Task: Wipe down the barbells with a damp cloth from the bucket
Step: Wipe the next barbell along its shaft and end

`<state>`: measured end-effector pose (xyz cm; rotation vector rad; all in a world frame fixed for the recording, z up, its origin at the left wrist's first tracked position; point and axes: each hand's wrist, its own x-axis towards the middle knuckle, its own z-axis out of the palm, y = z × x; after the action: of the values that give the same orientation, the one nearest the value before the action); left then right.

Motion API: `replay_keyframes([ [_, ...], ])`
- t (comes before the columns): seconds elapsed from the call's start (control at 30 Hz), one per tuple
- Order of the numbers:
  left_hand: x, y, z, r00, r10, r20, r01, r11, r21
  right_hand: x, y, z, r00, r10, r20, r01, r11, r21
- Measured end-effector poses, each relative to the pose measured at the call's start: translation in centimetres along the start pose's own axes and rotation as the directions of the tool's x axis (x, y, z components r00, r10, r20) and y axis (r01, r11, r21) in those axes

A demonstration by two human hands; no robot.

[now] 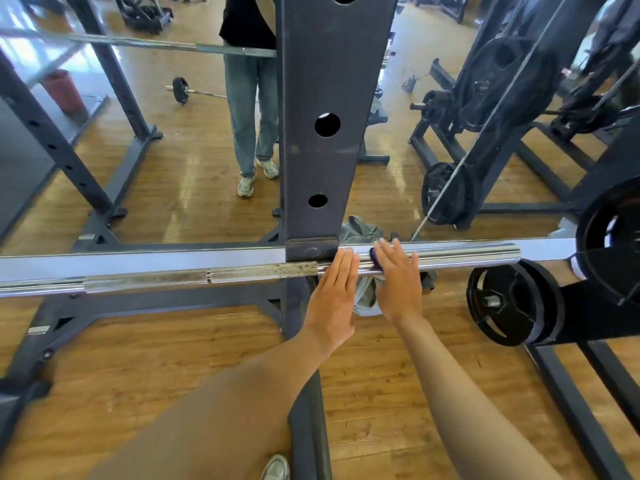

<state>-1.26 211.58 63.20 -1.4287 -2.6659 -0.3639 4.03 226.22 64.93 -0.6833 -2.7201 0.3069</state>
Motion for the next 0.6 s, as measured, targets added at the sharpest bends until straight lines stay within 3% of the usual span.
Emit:
replay_keyframes([
  [0.07, -1.1, -0.1, 0.1, 0.999, 0.032, 0.002, -0.032, 0.999, 0.03, 0.0, -0.4, 0.1, 0.997, 0.075, -0.008, -0.075, 0.997, -0.016],
  [0.27, -1.7, -2.3, -0.7, 0.984, 0.166, -0.058, -0.168, 0.985, -0.027, -1.6, -0.3, 0.3, 0.995, -0.091, 0.05, 0.087, 0.994, 0.071],
  [0.47, 0.7, -6.7, -0.5, 0.956, 0.292, 0.002, -0.291, 0.95, 0.112, -0.1, -0.7, 0.0, 0.999, 0.009, 0.051, -0.013, 0.997, 0.078],
  [0.6, 1.1, -7.4, -0.2, 0.93, 0.365, -0.035, -0.355, 0.921, 0.161, -0.8, -1.4, 1.0, 0.999, -0.049, 0.02, 0.047, 0.996, 0.08],
])
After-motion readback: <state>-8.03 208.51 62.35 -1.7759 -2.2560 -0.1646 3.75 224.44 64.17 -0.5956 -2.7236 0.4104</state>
